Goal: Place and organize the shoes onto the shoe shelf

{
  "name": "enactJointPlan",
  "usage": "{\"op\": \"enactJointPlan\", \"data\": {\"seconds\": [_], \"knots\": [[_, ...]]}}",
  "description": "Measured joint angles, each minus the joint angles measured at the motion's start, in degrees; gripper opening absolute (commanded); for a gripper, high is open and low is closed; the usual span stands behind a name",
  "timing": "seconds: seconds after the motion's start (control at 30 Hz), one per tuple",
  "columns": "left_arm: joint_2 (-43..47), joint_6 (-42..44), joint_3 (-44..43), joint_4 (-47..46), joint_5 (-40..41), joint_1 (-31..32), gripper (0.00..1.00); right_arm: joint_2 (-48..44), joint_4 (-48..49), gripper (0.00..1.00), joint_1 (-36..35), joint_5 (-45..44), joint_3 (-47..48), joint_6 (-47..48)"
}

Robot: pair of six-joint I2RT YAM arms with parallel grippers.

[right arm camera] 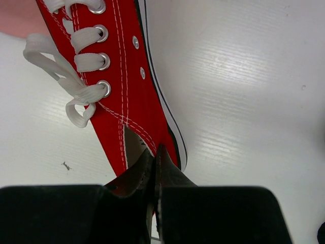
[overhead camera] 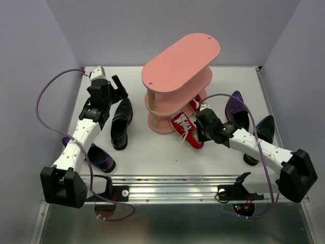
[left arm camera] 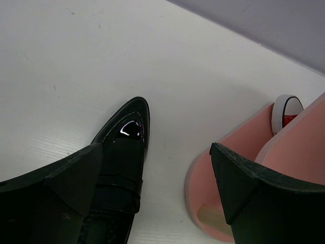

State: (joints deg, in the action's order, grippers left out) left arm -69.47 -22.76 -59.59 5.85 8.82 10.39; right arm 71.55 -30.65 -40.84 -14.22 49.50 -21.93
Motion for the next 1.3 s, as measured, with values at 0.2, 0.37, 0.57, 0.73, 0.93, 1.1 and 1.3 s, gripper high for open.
{"op": "enactJointPlan", "data": {"seconds": [0.2,0.37,0.57,0.73,0.93,1.1,1.3], "knots": [[0.0,0.0,0.0,0.0,0.2,0.0,0.99,2.5,2.6,0.01,1.5,-0.6,1.1,1.9],[0.0,0.2,0.0,0.0,0.2,0.0,0.99,6.2,5.9,0.01,1.9,-0.6,3.1,3.6],[0.3,0.4,0.0,0.3,0.4,0.0,0.99,10.4,9.2,0.01,2.9,-0.6,6.5,5.8],[1.1,0.8,0.0,0.7,0.7,0.0,0.99,12.7,12.5,0.01,3.9,-0.6,8.4,6.9],[1.2,0.9,0.0,1.1,0.7,0.0,0.99,14.4,15.5,0.01,4.9,-0.5,9.0,7.5],[1.5,0.9,0.0,1.4,0.9,0.0,0.99,16.1,16.9,0.01,5.1,-0.3,10.0,8.3],[2.7,0.9,0.0,1.6,1.2,0.0,0.99,17.8,19.0,0.01,5.3,0.3,10.1,8.7]]}}
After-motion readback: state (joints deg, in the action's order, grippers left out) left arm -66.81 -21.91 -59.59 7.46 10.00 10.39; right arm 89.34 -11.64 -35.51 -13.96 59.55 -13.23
